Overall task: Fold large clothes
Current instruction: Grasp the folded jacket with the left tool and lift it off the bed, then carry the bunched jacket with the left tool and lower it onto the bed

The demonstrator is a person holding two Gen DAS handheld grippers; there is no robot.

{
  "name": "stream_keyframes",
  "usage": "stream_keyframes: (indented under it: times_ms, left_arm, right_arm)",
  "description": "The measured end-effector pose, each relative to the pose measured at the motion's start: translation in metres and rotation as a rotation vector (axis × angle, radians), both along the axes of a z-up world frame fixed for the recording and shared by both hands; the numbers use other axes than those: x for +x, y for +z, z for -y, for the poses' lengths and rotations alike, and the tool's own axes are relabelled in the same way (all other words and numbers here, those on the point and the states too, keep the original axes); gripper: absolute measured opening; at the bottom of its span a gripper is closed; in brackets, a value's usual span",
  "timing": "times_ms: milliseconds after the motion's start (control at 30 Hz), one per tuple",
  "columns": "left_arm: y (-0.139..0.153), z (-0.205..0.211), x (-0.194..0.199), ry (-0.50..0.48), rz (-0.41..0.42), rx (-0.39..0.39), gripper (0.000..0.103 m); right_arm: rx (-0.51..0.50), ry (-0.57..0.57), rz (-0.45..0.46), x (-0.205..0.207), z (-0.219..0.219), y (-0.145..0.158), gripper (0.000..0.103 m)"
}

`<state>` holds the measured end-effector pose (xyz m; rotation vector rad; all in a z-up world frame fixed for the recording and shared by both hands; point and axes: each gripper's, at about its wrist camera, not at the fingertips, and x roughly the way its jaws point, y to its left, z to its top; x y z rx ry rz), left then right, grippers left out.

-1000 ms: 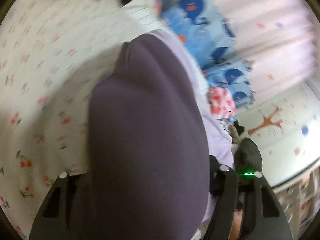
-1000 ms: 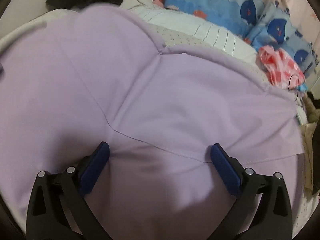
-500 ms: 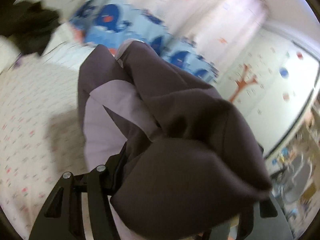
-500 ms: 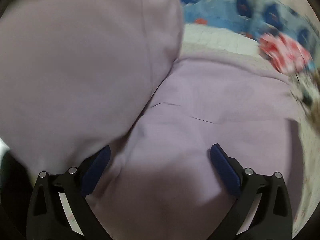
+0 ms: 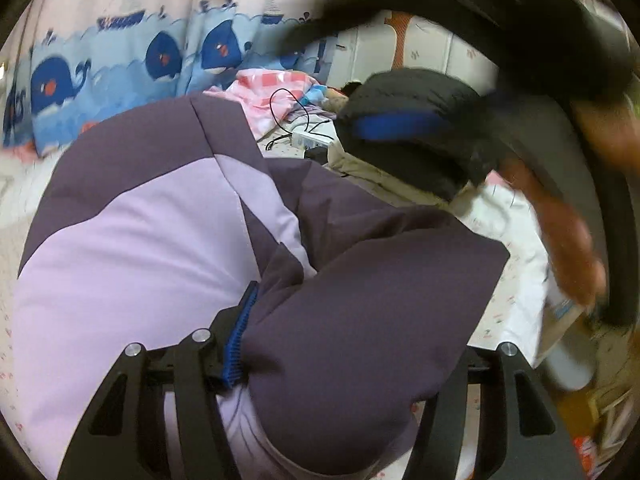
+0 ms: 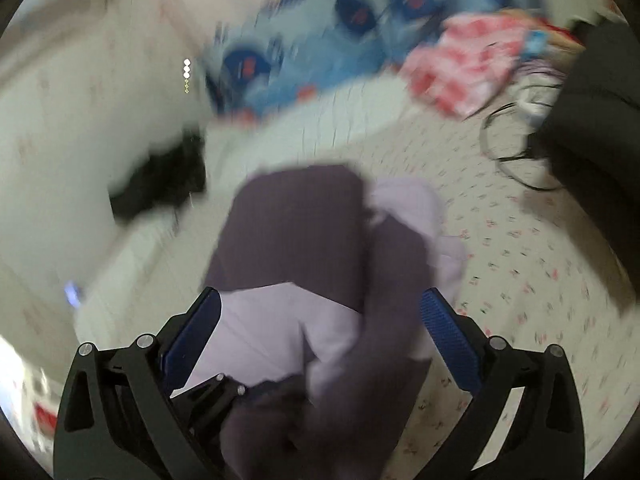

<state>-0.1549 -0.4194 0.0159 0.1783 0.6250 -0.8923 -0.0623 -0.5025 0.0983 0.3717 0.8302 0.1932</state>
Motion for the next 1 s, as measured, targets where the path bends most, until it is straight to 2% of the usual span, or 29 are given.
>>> stream_keyframes:
  times_ms: [33, 100, 133, 200, 233, 300, 333, 367, 400, 433, 500, 533, 600, 633, 667, 700, 767, 833, 867, 933, 1000]
  left_arm:
    - [-0.001, 0.001, -0.006, 0.002, 0.029, 0.024, 0.058]
    - [0.003, 0.004, 0.004, 0.001, 0.063, 0.055, 0.059]
    - [0.003, 0.0, 0.0, -0.017, 0.067, 0.083, 0.061]
    - [0.005, -0.019, -0.004, -0.08, 0.03, 0.118, 0.062]
    - [0.011, -0.039, -0.005, -0.128, -0.029, 0.093, 0.063]
    - [0.024, -0.079, 0.004, -0.145, -0.12, 0.03, 0.063]
    - [0.029, -0.097, 0.007, -0.127, -0.147, -0.001, 0.065]
    - [0.035, -0.127, 0.025, -0.059, -0.178, -0.044, 0.069]
    - [0.037, -0.152, 0.043, 0.023, -0.205, -0.08, 0.077]
    - [0.036, -0.171, 0.062, 0.083, -0.235, -0.112, 0.079]
    - [0.016, -0.213, 0.103, 0.205, -0.375, -0.177, 0.079]
    - [-0.004, -0.227, 0.131, 0.25, -0.487, -0.208, 0.079]
    - [-0.041, -0.233, 0.156, 0.264, -0.645, -0.23, 0.081]
    - [-0.056, -0.231, 0.161, 0.249, -0.699, -0.259, 0.096]
    - [-0.072, -0.223, 0.172, 0.243, -0.768, -0.318, 0.098]
    - [-0.087, -0.217, 0.178, 0.205, -0.845, -0.394, 0.098]
    - [-0.099, -0.204, 0.183, 0.157, -0.919, -0.466, 0.098]
    - [-0.082, -0.185, 0.174, 0.164, -0.819, -0.392, 0.098]
    - [-0.071, -0.179, 0.169, 0.135, -0.771, -0.354, 0.098]
    - [-0.057, -0.188, 0.163, 0.089, -0.73, -0.343, 0.097]
    - [-0.05, -0.211, 0.167, 0.106, -0.715, -0.353, 0.097]
  right_arm:
    - [-0.054, 0.028, -0.048, 0.008, -0.018, -0.007, 0.097]
    - [-0.276, 0.028, -0.2, 0.034, -0.045, -0.04, 0.097]
    - [-0.315, 0.047, -0.225, 0.031, -0.058, -0.054, 0.097]
    - [-0.304, 0.047, -0.244, 0.031, -0.061, -0.077, 0.097]
    - [-0.325, 0.035, -0.24, 0.024, -0.063, -0.08, 0.097]
    - [-0.351, 0.011, -0.242, 0.018, -0.061, -0.081, 0.097]
    - [-0.362, 0.006, -0.253, 0.016, -0.059, -0.084, 0.097]
    - [-0.385, 0.002, -0.271, 0.019, -0.055, -0.088, 0.097]
    - [-0.404, -0.004, -0.28, 0.021, -0.051, -0.091, 0.097]
    - [-0.416, -0.012, -0.285, 0.017, -0.047, -0.093, 0.097]
    - [-0.426, -0.025, -0.292, 0.014, -0.049, -0.094, 0.097]
    - [-0.422, -0.033, -0.29, 0.012, -0.05, -0.096, 0.097]
    - [-0.38, -0.052, -0.272, 0.012, -0.045, -0.102, 0.097]
    - [-0.341, -0.064, -0.256, 0.01, -0.041, -0.105, 0.097]
    - [-0.295, -0.076, -0.24, 0.009, -0.035, -0.111, 0.097]
    - [-0.202, -0.1, -0.22, 0.004, -0.025, -0.121, 0.097]
    - [-0.069, -0.122, -0.186, -0.002, -0.015, -0.134, 0.097]
    - [0.079, -0.161, -0.118, -0.008, -0.009, -0.151, 0.097]
    - [0.1, -0.169, -0.098, -0.009, -0.009, -0.153, 0.097]
    - [0.14, -0.174, -0.045, -0.009, -0.024, -0.153, 0.097]
    - [0.165, -0.152, -0.023, -0.001, -0.047, -0.149, 0.097]
